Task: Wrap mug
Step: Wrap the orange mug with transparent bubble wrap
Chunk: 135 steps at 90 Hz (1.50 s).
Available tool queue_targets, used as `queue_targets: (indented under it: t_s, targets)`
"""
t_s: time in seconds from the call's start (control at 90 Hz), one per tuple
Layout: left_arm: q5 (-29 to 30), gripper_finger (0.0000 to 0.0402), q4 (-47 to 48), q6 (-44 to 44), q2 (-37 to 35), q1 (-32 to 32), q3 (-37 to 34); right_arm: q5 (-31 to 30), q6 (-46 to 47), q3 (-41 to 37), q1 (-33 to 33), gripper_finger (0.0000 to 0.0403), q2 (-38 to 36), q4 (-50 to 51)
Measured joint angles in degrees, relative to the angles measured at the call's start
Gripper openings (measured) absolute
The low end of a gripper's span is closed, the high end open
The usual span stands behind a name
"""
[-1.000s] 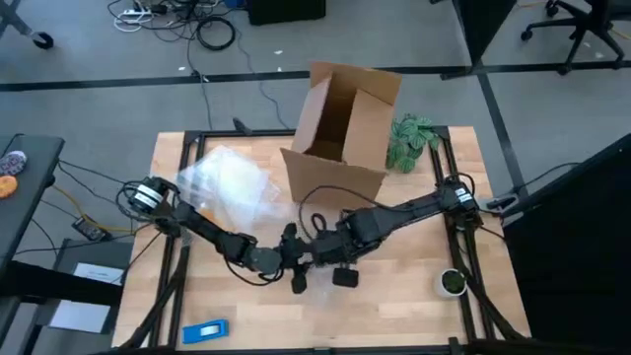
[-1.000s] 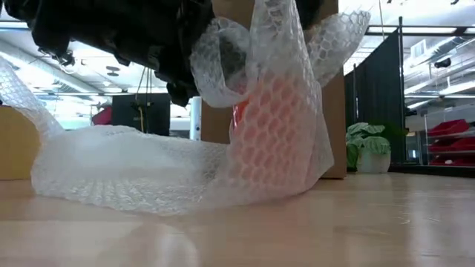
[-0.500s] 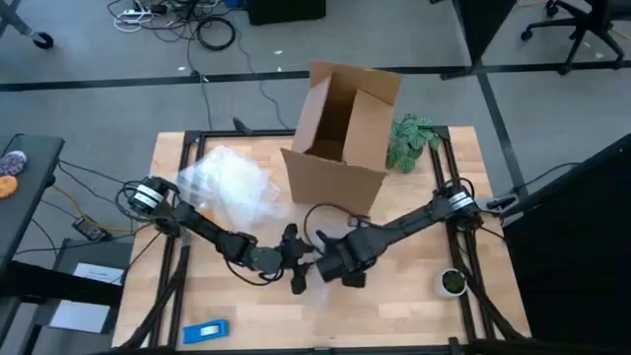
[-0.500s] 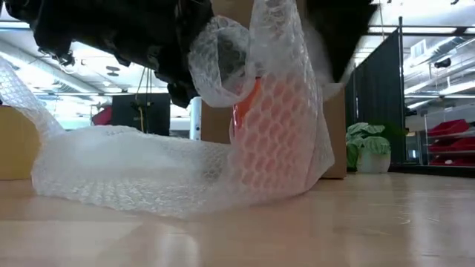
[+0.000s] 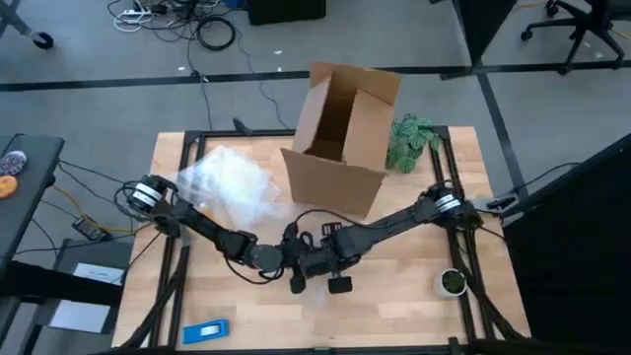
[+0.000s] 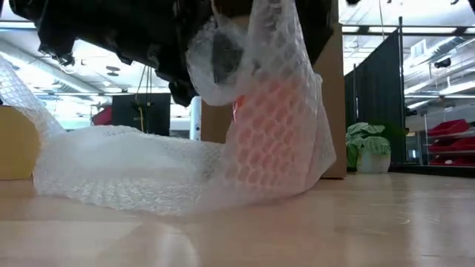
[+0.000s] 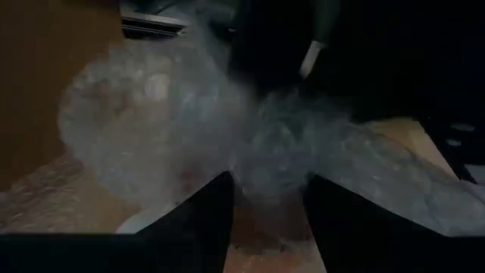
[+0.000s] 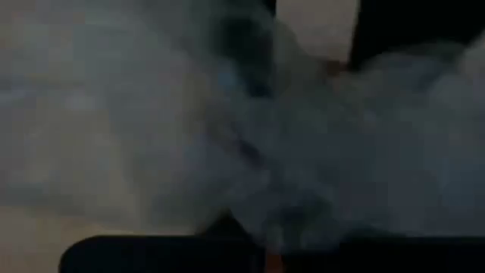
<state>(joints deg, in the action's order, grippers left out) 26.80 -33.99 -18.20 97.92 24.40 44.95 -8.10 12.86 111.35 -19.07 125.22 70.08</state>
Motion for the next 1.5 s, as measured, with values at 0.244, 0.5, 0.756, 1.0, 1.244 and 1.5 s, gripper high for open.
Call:
queue_targets:
  t_s: [0.244,0.5,0.756,1.0,1.244,1.5]
  targets:
    - [-0.6,0.0144,18.1,-0.4,-10.7,3.2,-0.1,0.6,-0.6,0.0,0.9,0.0,0.5,0.4]
    - [5.1,0.0144,8.1,3.8,-9.0,3.5,0.1,0.9,1.2,-0.2,1.0,0.0,-2.9,0.7]
    - [3.8,0.0144,-3.7,0.5,2.9,0.6,0.2,1.2,4.0,-0.2,0.8,0.0,-7.0,1.1]
    - [3.4,0.0144,-7.0,-1.8,6.6,0.0,0.5,-1.6,7.0,-0.2,0.8,0.0,-13.8,-1.0]
    - [2.2,0.0144,-4.4,0.7,3.3,0.0,0.1,-0.3,6.7,-0.1,0.9,0.0,-10.7,-2.5]
    - [2.3,0.0145,13.9,-0.1,-9.1,2.0,0.0,3.1,5.1,0.0,1.0,0.0001,-0.2,3.2]
